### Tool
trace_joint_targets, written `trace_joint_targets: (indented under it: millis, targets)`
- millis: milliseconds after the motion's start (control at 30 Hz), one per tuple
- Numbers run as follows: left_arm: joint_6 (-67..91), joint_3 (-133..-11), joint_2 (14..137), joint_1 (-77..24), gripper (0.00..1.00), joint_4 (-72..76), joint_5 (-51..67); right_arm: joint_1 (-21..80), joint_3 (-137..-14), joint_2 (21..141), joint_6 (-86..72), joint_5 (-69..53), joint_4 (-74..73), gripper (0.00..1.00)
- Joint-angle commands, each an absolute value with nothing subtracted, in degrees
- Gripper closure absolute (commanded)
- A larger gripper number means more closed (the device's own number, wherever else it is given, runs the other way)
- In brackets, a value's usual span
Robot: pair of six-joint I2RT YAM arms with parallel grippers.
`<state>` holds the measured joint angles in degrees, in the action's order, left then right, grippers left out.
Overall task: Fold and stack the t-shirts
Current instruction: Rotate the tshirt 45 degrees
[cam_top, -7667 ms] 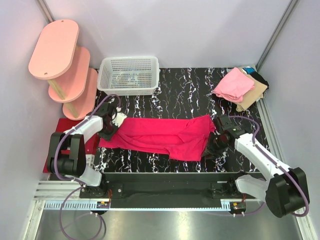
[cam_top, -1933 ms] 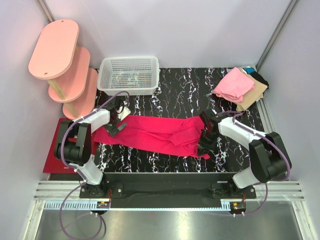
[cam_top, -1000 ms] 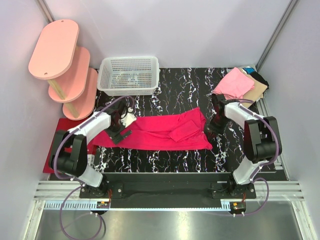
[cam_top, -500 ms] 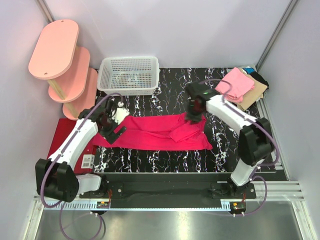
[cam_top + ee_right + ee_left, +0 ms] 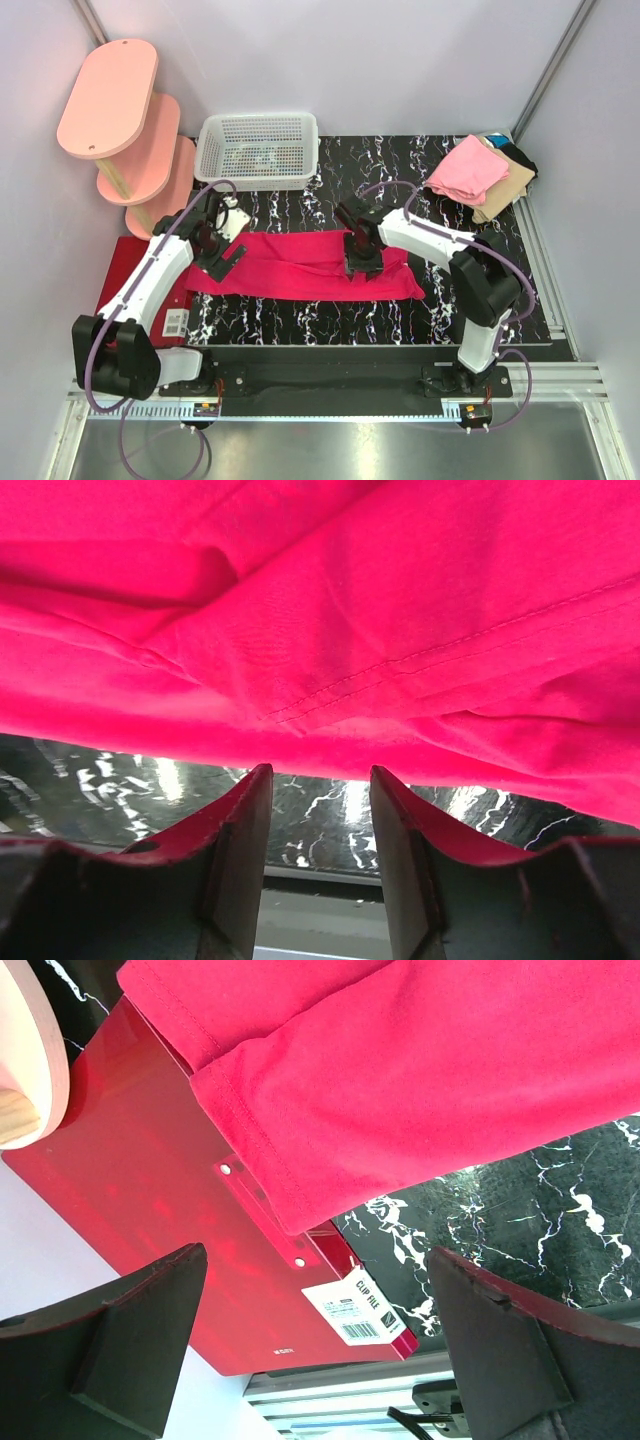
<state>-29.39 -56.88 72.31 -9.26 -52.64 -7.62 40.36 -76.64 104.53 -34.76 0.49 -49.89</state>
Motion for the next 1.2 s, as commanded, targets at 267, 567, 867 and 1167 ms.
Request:
trace_joint_targets:
  millis: [267, 567, 867, 1167]
  targets:
    - [-27.6, -58.71, 74.79, -8.96, 0.01, -50.71, -7.74, 50.36, -80.33, 110.03, -30.23, 15.55, -52.29, 0.5]
    - [-28.39, -57.13, 74.88, -8.96, 0.01, -50.01, -8.09, 51.68, -81.91, 112.15, -30.32, 21.88, -52.82, 0.78]
    - [-29.09, -54.85, 74.0, -8.96, 0.01, -49.31, -8.17, 51.77, -84.55, 114.7, -30.15, 24.43, -53.53, 0.8]
    - [-29.71, -53.88, 74.09, -8.61, 0.01, -48.34, -8.96, 52.21, -85.25, 115.84, -30.58, 23.03, -53.17, 0.91]
